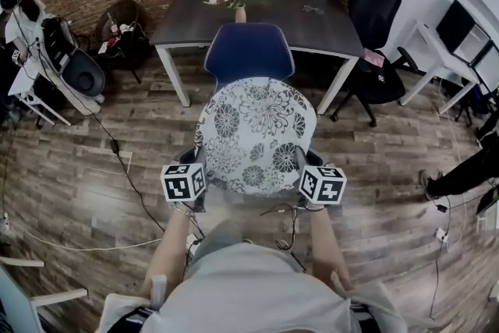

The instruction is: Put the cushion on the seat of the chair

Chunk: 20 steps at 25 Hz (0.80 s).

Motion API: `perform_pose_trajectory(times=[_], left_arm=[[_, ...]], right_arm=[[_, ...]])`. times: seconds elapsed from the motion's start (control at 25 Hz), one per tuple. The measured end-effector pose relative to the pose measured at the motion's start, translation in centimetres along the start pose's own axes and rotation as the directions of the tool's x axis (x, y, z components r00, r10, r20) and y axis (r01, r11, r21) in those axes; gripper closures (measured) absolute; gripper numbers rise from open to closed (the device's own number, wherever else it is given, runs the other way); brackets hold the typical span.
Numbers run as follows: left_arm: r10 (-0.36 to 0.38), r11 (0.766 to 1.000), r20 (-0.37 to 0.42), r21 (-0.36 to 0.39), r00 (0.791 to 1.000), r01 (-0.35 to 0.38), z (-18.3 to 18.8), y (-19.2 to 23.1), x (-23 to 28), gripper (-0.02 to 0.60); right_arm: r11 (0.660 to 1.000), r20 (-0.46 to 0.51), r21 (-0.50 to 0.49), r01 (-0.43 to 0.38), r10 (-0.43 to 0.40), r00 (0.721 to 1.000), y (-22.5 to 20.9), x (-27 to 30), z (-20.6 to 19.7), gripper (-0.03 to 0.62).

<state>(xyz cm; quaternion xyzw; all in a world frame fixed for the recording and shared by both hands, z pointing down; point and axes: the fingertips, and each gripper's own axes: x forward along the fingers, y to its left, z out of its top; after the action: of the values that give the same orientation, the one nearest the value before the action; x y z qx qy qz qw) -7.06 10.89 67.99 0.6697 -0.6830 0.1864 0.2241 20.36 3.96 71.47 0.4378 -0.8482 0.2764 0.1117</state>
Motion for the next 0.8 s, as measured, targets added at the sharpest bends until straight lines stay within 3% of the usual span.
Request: perform_pose_trajectory(times=[0.36, 0.8], left_arm=[[-0.016, 1.0, 0.004, 0.016, 1.0, 0.016, 3.6, 2.7, 6.8, 0.568], [-0.056, 0.998, 0.024, 0.0, 0.998, 0.056, 12.9, 8.2, 17.8, 0.568]], right_arm=[[1.0, 0.005, 0.017, 0.021, -0.022, 1.0, -1.4, 6.9, 2.7, 0.566], [0.998, 0.006, 0.001, 0.065, -0.065, 0.998, -1.3, 17.2, 10.2, 0.566]])
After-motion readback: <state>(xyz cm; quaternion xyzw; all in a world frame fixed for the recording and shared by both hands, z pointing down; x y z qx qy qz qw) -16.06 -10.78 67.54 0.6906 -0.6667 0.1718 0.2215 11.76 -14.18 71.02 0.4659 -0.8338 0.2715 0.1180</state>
